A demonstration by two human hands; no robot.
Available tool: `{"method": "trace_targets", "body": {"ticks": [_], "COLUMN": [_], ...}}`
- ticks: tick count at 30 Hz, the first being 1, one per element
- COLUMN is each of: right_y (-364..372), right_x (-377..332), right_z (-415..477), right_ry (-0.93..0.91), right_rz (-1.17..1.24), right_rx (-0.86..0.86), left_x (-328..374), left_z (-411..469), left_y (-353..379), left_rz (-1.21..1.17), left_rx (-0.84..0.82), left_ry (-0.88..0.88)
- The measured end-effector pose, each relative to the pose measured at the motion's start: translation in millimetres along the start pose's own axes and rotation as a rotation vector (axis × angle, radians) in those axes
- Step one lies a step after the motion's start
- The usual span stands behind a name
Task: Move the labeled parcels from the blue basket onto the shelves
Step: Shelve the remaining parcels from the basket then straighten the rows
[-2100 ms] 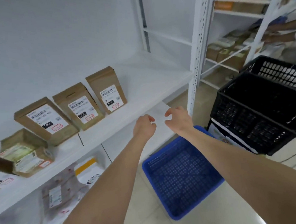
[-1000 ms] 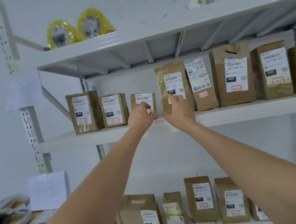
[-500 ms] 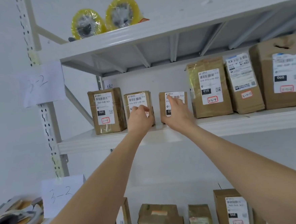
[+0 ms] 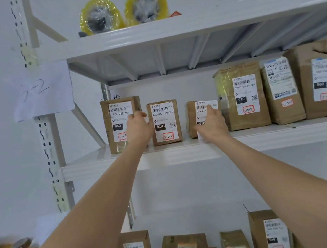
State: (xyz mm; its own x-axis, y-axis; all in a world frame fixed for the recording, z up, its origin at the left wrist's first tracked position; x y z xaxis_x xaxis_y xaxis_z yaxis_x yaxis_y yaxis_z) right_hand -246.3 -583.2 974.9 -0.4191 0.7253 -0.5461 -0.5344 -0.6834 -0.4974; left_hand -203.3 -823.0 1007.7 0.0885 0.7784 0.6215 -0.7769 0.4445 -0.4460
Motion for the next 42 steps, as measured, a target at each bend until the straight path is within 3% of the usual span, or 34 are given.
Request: {"method": "trace_targets", "body": {"ticks": [7,18,21,42], "right_y": [8,3,7,-16], "right_x": [-13,15,28,55], "right_z": [6,17,23,21], "right_ry": [0.043,0.25,0.309,0.3], "right_rz": [-0.039,0.104,0.192,0.066], "right_rx": [0.083,0.165,0.115,0.119], "left_x": [-53,-95,-91,-49], "left_z": [33,60,62,40], "left_y": [-50,-19,-13,33], "left_rz": [-0.037,-0.415,-0.501,-0.584], "left_rx": [0.233,-0.02,-0.049,-0.174], "left_ry": [-0.217,-0.481,-0.499,-0.451]}}
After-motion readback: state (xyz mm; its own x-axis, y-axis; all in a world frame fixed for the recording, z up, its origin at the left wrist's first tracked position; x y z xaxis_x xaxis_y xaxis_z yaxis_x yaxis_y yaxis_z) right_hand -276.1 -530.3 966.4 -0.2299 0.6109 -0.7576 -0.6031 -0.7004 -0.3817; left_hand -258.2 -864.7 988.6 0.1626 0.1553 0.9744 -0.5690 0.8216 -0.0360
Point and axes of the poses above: each hand's wrist, its own z-axis towards the middle knuckle, its own y-axis out of the palm, x = y × z, the point moved 7 cm from there along z, towards the middle knuckle, and after that the axes turned 8 degrees about -y, right-handed, at the moved point
